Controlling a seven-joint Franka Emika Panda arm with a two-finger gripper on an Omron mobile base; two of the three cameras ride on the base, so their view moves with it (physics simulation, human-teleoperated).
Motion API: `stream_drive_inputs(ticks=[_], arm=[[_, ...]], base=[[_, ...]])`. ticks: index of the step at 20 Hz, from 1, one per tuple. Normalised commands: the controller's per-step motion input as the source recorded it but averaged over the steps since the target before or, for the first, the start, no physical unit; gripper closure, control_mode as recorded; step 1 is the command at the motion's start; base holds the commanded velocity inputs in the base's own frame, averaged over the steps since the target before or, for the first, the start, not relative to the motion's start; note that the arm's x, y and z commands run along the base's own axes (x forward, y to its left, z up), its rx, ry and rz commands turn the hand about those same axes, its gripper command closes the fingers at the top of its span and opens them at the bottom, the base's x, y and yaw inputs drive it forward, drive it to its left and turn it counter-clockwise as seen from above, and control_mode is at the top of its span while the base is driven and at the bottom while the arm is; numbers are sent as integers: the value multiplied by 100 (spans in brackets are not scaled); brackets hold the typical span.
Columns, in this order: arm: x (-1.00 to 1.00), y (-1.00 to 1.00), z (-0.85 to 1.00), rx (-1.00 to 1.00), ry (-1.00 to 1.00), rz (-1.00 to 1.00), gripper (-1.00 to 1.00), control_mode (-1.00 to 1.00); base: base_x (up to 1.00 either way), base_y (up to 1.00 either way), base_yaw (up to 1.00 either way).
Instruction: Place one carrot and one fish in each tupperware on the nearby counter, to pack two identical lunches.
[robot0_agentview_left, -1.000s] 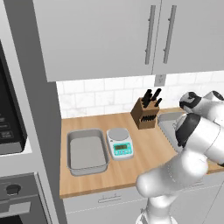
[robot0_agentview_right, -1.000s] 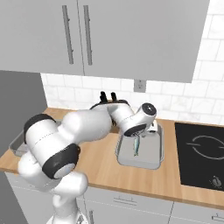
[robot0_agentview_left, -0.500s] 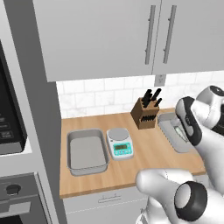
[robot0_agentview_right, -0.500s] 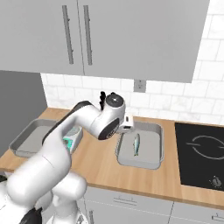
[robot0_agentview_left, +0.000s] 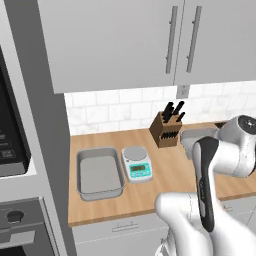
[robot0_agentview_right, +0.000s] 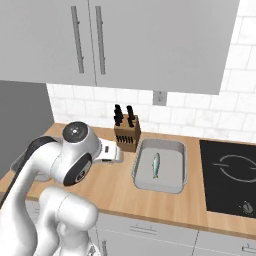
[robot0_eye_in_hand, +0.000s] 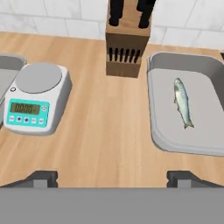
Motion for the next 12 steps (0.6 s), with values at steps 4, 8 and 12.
stream_drive_inputs(ticks=[4, 8, 12], arm=[[-87, 75, 27, -11, -13, 0, -100, -100], [-25, 14, 2, -3, -4, 0, -100, 100], [0, 0, 0, 0, 0, 0, -100, 100]], base=[[0, 0, 0], [-75, 47, 2], [-100, 42, 14]])
